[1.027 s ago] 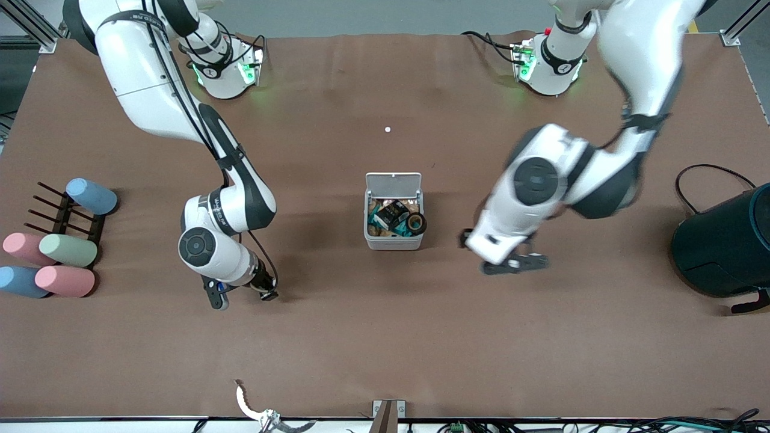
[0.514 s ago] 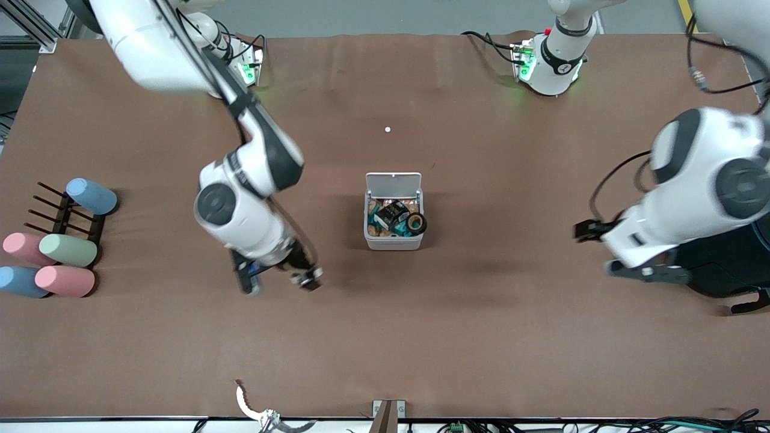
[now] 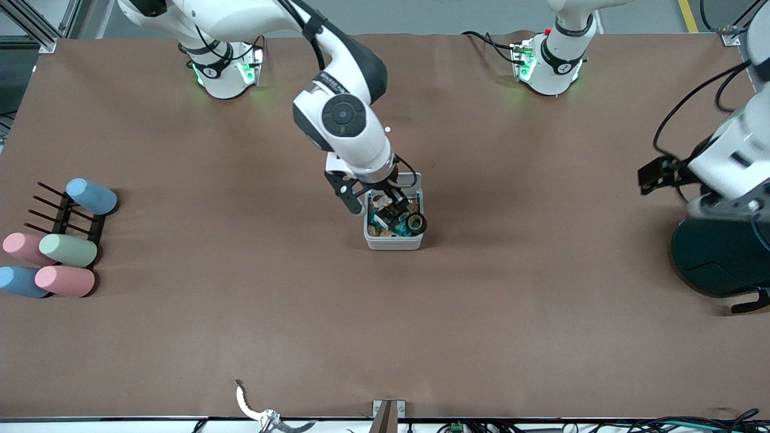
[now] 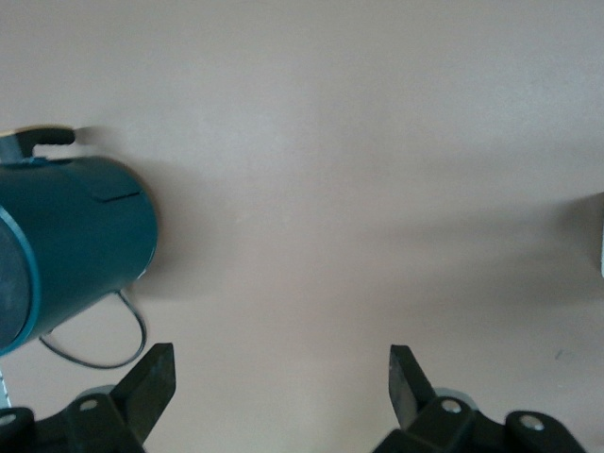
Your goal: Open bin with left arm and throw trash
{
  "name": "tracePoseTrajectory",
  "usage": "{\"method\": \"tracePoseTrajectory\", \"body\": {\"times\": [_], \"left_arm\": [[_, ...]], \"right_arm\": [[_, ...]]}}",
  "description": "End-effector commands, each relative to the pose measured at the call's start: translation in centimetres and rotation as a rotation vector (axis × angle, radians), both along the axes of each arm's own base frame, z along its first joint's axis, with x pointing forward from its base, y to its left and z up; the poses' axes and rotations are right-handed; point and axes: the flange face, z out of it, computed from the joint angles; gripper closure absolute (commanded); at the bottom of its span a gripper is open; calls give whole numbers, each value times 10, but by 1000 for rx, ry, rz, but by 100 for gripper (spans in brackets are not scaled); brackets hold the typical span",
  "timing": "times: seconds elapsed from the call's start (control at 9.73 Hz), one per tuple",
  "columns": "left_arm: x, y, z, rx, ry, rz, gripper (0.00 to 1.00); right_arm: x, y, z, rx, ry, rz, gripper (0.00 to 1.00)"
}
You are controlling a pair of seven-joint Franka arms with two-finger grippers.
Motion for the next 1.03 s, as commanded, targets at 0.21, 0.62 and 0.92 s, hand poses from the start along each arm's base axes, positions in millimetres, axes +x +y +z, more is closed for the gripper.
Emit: {"method": "tracePoseTrajectory", "body": {"times": [0.21,0.62,0.92], "left_arm": [[-2,35,4,-39,-11,-47,0],[-58,40,25,-99,-36,100,0],[-58,42,23,-89,-36,185,0]], "right_arm": [[6,-10,-3,-32,24,-42,73],[28,-28,12,-14,5,-77,50],[106,-121,67,57,-58,-246,50]]}}
